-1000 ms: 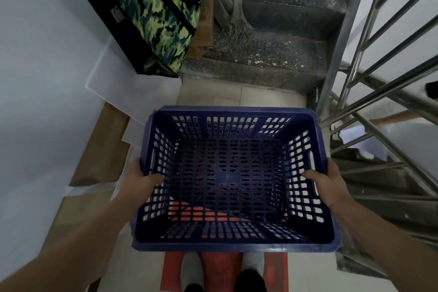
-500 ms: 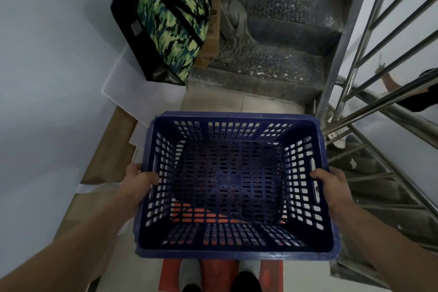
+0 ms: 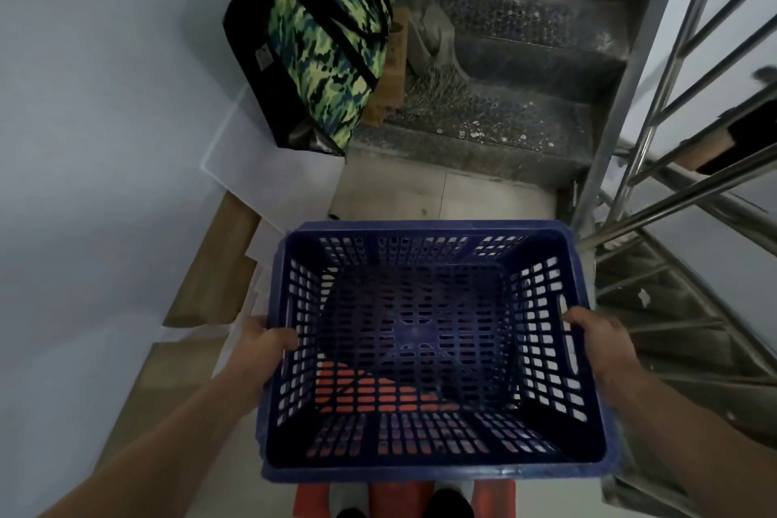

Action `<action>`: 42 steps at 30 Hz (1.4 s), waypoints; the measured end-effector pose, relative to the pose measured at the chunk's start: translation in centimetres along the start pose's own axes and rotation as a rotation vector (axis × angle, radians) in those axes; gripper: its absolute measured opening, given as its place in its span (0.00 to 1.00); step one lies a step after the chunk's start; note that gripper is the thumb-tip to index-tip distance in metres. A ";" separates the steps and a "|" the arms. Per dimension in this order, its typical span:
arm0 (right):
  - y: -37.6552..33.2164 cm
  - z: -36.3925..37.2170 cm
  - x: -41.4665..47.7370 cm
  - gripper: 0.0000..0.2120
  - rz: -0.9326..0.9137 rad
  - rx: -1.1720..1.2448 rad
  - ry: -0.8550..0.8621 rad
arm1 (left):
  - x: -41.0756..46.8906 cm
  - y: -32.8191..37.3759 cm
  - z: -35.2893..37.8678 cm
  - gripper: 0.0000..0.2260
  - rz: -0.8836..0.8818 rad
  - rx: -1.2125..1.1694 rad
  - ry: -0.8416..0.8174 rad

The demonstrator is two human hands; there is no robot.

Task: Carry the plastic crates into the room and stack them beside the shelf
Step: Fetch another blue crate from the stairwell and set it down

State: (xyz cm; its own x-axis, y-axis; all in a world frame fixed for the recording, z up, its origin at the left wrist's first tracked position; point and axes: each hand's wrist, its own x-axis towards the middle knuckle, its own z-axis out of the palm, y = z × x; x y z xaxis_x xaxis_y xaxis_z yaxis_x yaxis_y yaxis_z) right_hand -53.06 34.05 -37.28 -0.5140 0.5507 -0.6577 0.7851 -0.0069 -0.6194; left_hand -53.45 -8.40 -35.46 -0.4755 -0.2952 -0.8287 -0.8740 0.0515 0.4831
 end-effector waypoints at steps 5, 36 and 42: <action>1.7 0.6 1.1 0.18 0.007 -0.045 -0.021 | 2.2 -1.5 0.1 0.32 -0.001 -0.003 -0.010; -17.3 -1.6 -18.4 0.23 -0.445 -0.151 -0.179 | -22.3 0.1 -13.5 0.29 0.221 -0.215 0.305; -19.3 -0.7 -23.6 0.14 -0.622 -0.304 -0.343 | -32.5 -4.9 -15.2 0.24 0.207 -0.373 0.414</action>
State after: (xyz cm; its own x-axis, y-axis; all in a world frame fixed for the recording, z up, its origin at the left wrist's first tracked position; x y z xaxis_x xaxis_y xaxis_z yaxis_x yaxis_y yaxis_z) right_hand -55.85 21.79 -9.45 -0.9311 0.0886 -0.3539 0.3516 0.4762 -0.8060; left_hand -32.17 -13.57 -6.58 -0.4884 -0.6662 -0.5636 -0.6373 -0.1690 0.7519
